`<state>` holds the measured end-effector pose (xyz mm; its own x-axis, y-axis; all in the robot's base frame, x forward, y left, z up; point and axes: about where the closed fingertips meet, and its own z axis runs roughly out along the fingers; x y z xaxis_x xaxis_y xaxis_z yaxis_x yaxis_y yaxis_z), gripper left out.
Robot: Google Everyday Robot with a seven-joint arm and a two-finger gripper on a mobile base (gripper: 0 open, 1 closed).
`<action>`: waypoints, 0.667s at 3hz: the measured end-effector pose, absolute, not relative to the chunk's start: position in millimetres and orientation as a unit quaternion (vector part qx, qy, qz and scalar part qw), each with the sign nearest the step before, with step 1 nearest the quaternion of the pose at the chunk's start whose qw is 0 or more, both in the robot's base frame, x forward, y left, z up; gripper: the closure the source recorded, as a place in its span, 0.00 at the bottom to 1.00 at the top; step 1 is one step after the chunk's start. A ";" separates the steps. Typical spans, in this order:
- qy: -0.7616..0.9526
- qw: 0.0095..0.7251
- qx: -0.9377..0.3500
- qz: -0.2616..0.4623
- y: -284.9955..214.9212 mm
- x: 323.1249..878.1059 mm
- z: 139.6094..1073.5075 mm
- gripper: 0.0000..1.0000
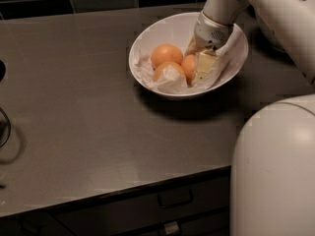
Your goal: Pick orange from white bowl
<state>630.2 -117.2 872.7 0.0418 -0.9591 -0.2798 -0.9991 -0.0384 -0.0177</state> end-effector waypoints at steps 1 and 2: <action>0.686 0.106 -0.713 0.100 -118.5 629.2 871.4 0.32; 0.688 0.107 -0.710 0.104 -116.6 628.8 861.9 0.33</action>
Offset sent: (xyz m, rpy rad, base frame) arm -0.0193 -0.0044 -0.0194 0.0039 0.0673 -0.0036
